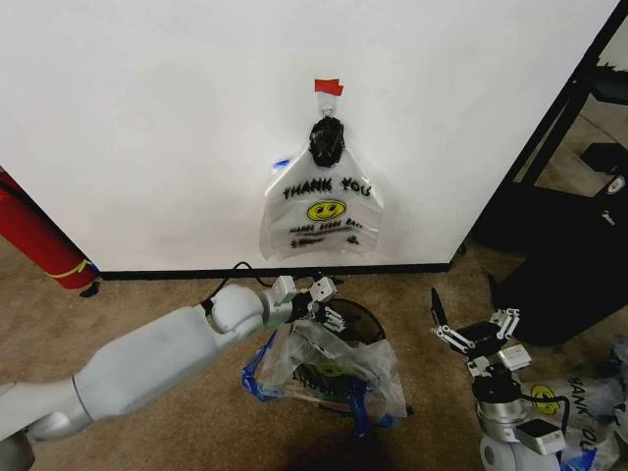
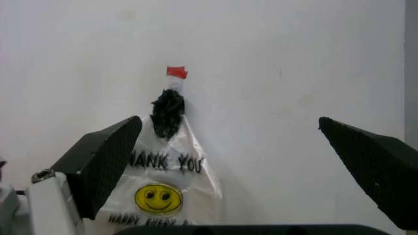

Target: Pick up the garbage bag from the wall and place it over the trash bin.

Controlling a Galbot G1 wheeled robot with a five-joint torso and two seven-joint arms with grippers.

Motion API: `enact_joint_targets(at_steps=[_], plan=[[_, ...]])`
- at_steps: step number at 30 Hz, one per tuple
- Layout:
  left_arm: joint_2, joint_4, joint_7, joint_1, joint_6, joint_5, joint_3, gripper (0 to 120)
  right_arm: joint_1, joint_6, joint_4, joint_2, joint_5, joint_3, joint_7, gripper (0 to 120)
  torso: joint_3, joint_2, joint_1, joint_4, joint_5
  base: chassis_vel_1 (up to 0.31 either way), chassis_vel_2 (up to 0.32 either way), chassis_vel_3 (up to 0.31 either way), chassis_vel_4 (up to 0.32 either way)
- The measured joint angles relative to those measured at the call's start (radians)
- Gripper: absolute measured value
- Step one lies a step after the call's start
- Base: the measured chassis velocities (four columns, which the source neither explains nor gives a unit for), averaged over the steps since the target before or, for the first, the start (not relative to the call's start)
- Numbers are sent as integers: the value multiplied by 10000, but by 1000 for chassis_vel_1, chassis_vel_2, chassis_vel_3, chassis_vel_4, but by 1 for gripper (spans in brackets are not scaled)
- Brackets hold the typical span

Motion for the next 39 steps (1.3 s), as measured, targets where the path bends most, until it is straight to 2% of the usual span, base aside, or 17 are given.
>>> enact_joint_targets(at_steps=[3, 7, 10, 13, 16, 17, 24, 28, 31, 32, 35, 38, 39], plan=[[-165, 340, 238, -93, 104, 288, 10, 100, -75, 1, 38, 58, -107, 2, -37, 100, 0, 0, 0, 0, -1, 0, 0, 0, 0], [-433, 966, 510, -245, 303, 660, 12, 93, -45, 3, 45, 158, -233, -41, -52, 100, 0, 0, 0, 1, -1, 0, 0, 0, 0], [-572, 1236, 478, -287, 389, 672, 3, 86, -13, 5, 47, 185, -277, -72, -53, 100, 0, 0, 0, 1, 0, 0, 0, 0, 0], [-755, 1467, 300, -238, 637, 538, -53, 72, -4, 28, 47, 190, -296, -94, -55, 100, 0, 0, 0, -1, -1, 0, 0, 0, 0], [-771, 1437, 94, -56, 1018, 403, -99, 61, -11, 28, 46, 122, -285, -91, -54, 100, 0, 0, 0, 1, -1, 0, 0, 0, 0], [-771, 1437, 94, -56, 1018, 403, -99, 61, -11, 28, 46, 122, -285, -91, -54, 100, 0, 0, 0, 1, -1, 0, 0, 0, 0], [-580, 1113, -20, 432, 1351, 352, -283, 30, 6, 25, 33, 100, -260, -104, -41, 100, -3, 3, -1, 3, 0, 0, 0, 0, 0], [-421, 819, -207, 591, 1537, 76, -453, 22, -16, 23, 39, 125, -269, -115, -41, 100, -2, 3, -1, -2, -1, 0, 0, 0, 0], [-81, 218, -992, 925, 2049, -694, -882, 12, -55, 19, 42, 130, -296, -118, -42, 100, 0, 2, -1, 1, -1, 0, 0, 0, 0], [-81, 218, -992, 925, 2049, -694, -882, 12, -55, 19, 42, 130, -296, -118, -42, 100, 0, 2, -1, 1, -1, 0, 0, 0, 0], [181, -436, -2725, 1539, 2532, -1985, -1522, 3, -84, 16, 28, 118, -339, -126, -45, 100, 1, 1, 0, -1, -4, 0, 0, 0, 0], [298, -879, -4550, 2316, 2723, -3161, -2314, 2, -93, 13, -70, 83, -365, -183, -45, 100, 1, 2, 0, 1, -1, 0, 0, 0, 0], [298, -879, -4550, 2316, 2723, -3161, -2314, 2, -93, 13, -70, 83, -365, -183, -45, 100, 1, 2, 0, 1, -1, 0, 0, 0, 0]])
